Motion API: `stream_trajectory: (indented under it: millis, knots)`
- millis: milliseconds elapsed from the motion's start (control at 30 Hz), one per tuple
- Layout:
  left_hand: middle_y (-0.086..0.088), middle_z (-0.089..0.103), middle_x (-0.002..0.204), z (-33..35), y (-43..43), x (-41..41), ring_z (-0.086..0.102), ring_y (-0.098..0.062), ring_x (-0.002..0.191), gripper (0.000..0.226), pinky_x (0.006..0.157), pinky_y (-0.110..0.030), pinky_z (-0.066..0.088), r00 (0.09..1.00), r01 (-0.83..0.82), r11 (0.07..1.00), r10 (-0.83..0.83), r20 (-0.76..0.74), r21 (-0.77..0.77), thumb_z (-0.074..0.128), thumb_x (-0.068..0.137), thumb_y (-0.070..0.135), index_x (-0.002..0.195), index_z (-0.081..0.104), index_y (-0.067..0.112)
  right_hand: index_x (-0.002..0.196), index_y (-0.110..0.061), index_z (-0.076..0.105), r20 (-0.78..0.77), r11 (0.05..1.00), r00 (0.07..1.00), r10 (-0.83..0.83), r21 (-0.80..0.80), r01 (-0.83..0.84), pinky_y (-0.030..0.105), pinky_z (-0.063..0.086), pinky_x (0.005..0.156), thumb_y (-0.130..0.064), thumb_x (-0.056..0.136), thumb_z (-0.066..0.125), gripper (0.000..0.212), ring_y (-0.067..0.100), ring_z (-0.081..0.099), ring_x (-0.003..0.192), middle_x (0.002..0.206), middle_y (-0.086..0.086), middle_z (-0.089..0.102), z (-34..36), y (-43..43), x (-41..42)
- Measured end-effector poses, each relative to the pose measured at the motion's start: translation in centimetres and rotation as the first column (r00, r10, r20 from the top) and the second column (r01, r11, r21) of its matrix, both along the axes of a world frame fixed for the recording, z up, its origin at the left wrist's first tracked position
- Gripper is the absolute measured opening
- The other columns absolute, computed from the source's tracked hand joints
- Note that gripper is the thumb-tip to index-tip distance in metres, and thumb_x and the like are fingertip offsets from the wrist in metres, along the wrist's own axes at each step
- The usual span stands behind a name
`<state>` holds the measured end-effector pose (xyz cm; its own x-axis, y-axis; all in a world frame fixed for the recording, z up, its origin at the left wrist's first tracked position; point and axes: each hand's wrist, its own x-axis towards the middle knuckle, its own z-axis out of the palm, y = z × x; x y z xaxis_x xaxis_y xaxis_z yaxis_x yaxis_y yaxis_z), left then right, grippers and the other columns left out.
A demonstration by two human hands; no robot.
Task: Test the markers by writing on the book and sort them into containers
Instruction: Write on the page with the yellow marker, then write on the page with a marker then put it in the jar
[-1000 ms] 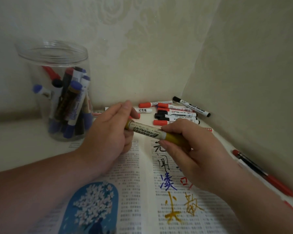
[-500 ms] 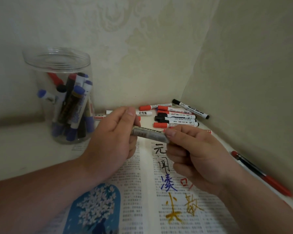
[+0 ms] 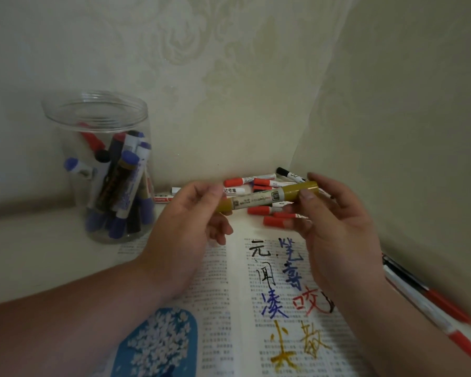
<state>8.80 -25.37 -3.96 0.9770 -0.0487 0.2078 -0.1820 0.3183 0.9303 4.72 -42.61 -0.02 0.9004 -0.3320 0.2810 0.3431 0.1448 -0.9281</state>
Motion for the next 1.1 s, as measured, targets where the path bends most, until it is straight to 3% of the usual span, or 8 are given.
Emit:
stream_trajectory:
  millis: [167, 300, 467, 600, 733, 900, 1033, 1100]
  knots:
    - [-0.004, 0.062, 0.074, 0.5, 0.1, 0.7, 0.049, -0.02, 0.047, 0.017, 0.04, -0.024, 0.033, 0.973, -0.114, 0.987, 0.088, -0.214, -0.112, 0.051, 0.103, 0.017, 0.088, 0.06, 0.016, 0.116, -0.02, 0.07, 0.101, 0.998, 0.993, -0.054, -0.027, 0.057, 0.026, 0.054, 0.054, -0.005, 0.096, 0.062, 0.026, 0.019, 0.072, 0.07, 0.086, 0.005, 0.076, 3.2, 1.8, 0.3]
    - [-0.005, 0.061, 0.068, 0.6, 0.2, 0.9, 0.045, -0.018, 0.047, 0.037, 0.04, -0.026, 0.032, 0.966, -0.065, 0.995, 0.043, -0.254, -0.078, 0.054, 0.1, 0.011, 0.067, 0.067, 0.022, 0.12, -0.016, 0.068, 0.3, 0.989, 0.954, 0.018, -0.145, 0.028, 0.029, 0.055, 0.061, -0.005, 0.095, 0.064, 0.027, 0.026, 0.074, 0.079, 0.089, 0.01, 0.076, 7.6, 5.8, 1.6]
    - [-0.006, 0.057, 0.062, 0.8, 0.2, 0.9, 0.043, -0.019, 0.048, 0.029, 0.044, -0.029, 0.032, 0.941, -0.051, 0.995, 0.021, -0.338, -0.083, 0.056, 0.095, 0.01, 0.067, 0.066, 0.015, 0.125, -0.01, 0.067, 0.445, 0.946, 0.894, 0.057, -0.309, 0.094, 0.026, 0.059, 0.07, -0.007, 0.094, 0.066, 0.031, 0.018, 0.072, 0.083, 0.1, 0.008, 0.074, 11.6, 10.4, 4.8]
    - [-0.006, 0.057, 0.062, 1.1, 0.6, 0.9, 0.046, -0.017, 0.049, 0.016, 0.044, -0.029, 0.036, 0.924, -0.03, 0.994, -0.012, -0.382, -0.102, 0.059, 0.092, 0.01, 0.079, 0.068, 0.007, 0.123, -0.01, 0.068, 0.462, 0.902, 0.882, 0.096, -0.414, 0.119, 0.02, 0.057, 0.078, -0.009, 0.093, 0.068, 0.03, 0.007, 0.07, 0.083, 0.099, 0.002, 0.074, 12.5, 13.0, 6.9]
    - [-0.005, 0.057, 0.063, 1.1, 0.9, 1.2, 0.048, -0.016, 0.049, 0.013, 0.044, -0.028, 0.038, 0.909, -0.021, 0.991, -0.036, -0.416, -0.133, 0.059, 0.091, 0.011, 0.08, 0.066, 0.006, 0.12, -0.012, 0.072, 0.317, 0.768, 0.921, 0.226, -0.64, 0.032, 0.005, 0.048, 0.074, -0.009, 0.091, 0.07, 0.029, -0.014, 0.063, 0.075, 0.088, -0.019, 0.069, 11.8, 15.0, 8.0]
    - [-0.005, 0.056, 0.058, 1.2, 1.1, 1.3, 0.048, -0.016, 0.048, 0.02, 0.047, -0.031, 0.039, 0.905, -0.019, 0.993, -0.031, -0.425, -0.113, 0.057, 0.091, 0.011, 0.071, 0.061, 0.009, 0.121, -0.019, 0.073, 0.119, 0.581, 0.946, 0.303, -0.81, -0.085, 0.017, 0.044, 0.104, -0.013, 0.097, 0.059, 0.028, -0.004, 0.061, 0.111, 0.12, -0.01, 0.071, 10.2, 15.9, 9.0]
    - [-0.005, 0.056, 0.06, 1.2, 1.1, 1.4, 0.049, -0.017, 0.049, 0.02, 0.049, -0.032, 0.04, 0.903, -0.007, 0.996, -0.033, -0.428, -0.093, 0.058, 0.091, 0.013, 0.072, 0.061, 0.009, 0.108, -0.026, 0.078, 0.058, 0.412, 0.95, 0.307, -0.908, -0.078, 0.035, 0.042, 0.108, -0.025, 0.097, 0.054, 0.027, 0.001, 0.057, 0.107, 0.094, -0.025, 0.067, 9.5, 15.5, 9.0]
    - [-0.005, 0.056, 0.061, 1.2, 1.1, 1.3, 0.048, -0.016, 0.049, 0.019, 0.048, -0.031, 0.04, 0.901, -0.003, 0.995, -0.041, -0.433, -0.102, 0.057, 0.091, 0.013, 0.073, 0.061, 0.009, 0.098, -0.025, 0.079, 0.02, 0.405, 0.939, 0.345, -0.905, -0.13, 0.042, 0.033, 0.111, -0.043, 0.091, 0.043, 0.041, 0.005, 0.049, 0.113, 0.095, -0.02, 0.068, 9.7, 15.1, 8.7]
